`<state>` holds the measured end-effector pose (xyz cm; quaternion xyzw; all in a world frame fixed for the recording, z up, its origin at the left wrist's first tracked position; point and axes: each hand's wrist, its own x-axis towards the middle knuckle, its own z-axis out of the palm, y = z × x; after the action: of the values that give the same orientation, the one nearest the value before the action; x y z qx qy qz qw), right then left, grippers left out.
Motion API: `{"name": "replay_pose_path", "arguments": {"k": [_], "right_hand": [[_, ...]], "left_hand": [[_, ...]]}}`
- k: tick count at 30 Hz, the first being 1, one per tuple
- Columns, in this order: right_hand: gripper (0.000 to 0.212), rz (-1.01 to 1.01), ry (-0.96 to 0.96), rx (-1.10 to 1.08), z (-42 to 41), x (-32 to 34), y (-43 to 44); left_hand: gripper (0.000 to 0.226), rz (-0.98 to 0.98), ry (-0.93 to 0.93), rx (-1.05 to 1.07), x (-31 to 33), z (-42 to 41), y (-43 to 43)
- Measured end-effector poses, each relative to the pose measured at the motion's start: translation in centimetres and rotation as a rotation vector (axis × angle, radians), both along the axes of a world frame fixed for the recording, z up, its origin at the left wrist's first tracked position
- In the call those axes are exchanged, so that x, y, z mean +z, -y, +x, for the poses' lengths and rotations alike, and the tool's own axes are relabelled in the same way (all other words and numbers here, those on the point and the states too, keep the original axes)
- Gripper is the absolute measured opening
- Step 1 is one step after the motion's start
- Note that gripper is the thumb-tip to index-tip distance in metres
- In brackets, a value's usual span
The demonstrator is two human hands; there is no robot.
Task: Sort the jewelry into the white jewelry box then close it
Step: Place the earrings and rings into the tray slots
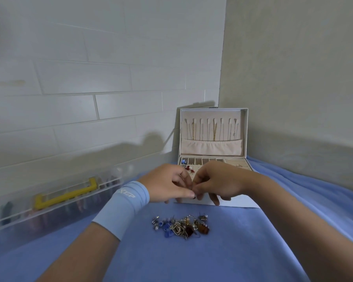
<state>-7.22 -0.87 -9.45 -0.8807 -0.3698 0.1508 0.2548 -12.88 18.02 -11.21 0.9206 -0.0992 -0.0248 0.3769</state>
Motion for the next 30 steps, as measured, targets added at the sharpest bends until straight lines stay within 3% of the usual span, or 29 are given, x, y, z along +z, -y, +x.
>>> {"name": "replay_pose_path", "arguments": {"k": [5,7,11,15,20,27,30], "right_hand": [[0.013,0.011,0.011,-0.039,0.1,0.0,-0.2],[0.009,-0.114,0.048,-0.018,-0.2,0.0,-0.2],[0.028,-0.441,0.056,0.065,-1.0,-0.8,-0.7],[0.032,-0.531,0.130,0.080,-1.1,-1.8,-1.4],[0.017,-0.402,0.074,0.066,-0.5,-1.1,-0.8],[0.006,-0.039,-0.068,0.009,0.2,-0.3,0.2],[0.014,0.111,-0.112,0.007,0.3,-0.2,0.3]], "left_hand": [[0.014,-0.043,0.017,0.018,0.0,0.1,-0.2],[0.020,0.026,0.012,0.017,0.0,0.1,-0.4],[0.016,0.148,0.049,0.003,0.1,0.3,-0.9],[0.012,0.174,0.035,-0.016,-0.1,0.4,-1.0],[0.012,0.144,-0.004,-0.010,-0.5,0.6,-0.9],[0.009,0.078,-0.038,-0.029,-0.6,0.5,-0.7],[0.016,0.044,-0.014,-0.008,-0.6,0.6,-0.8]]}}
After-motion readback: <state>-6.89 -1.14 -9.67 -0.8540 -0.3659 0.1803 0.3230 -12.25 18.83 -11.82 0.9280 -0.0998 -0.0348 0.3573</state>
